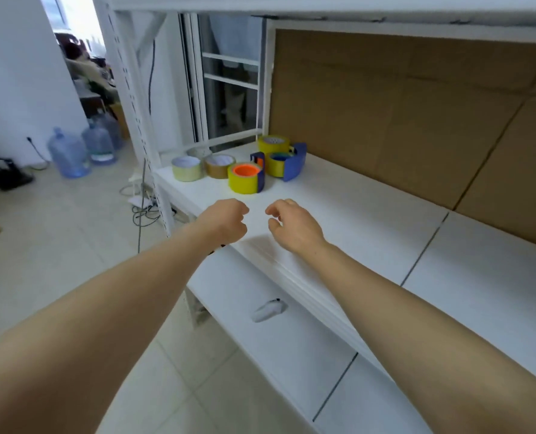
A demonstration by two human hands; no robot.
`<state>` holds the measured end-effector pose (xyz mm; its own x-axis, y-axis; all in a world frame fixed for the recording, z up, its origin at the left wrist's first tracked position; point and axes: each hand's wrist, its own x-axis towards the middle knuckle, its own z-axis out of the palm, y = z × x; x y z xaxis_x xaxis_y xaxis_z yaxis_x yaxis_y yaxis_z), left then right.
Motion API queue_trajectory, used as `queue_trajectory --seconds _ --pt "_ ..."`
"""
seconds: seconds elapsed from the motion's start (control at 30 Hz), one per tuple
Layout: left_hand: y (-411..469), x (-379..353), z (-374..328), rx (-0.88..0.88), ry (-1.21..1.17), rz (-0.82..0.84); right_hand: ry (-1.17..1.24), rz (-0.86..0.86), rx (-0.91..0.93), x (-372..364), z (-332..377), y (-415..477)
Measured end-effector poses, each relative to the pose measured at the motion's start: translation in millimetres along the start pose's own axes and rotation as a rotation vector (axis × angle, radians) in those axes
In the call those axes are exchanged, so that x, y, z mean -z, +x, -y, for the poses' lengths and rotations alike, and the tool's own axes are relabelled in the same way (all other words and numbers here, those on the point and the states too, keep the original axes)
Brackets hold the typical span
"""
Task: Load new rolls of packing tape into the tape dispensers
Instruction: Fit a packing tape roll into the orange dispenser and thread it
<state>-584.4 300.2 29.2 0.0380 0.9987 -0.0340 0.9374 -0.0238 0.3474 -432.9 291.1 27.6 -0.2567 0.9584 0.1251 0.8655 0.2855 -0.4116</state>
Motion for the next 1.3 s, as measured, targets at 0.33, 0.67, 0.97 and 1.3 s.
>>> queue_trajectory --seconds 0.33,0.67,0.97,1.3 --pt "92 29 122 0.135 -0.013 -0.058 0.031 0.022 0.071 -70 50 168" --pt "205 60 186 0.120 -0.023 -0.034 -0.199 -0.026 0.119 -94 79 304" --pt "271 58 188 -0.049 0.173 0.120 -0.237 -0.023 -0.066 -97 75 310" --pt "271 50 142 -0.157 0.388 0.096 -0.228 -0.130 -0.329 -77 61 254"
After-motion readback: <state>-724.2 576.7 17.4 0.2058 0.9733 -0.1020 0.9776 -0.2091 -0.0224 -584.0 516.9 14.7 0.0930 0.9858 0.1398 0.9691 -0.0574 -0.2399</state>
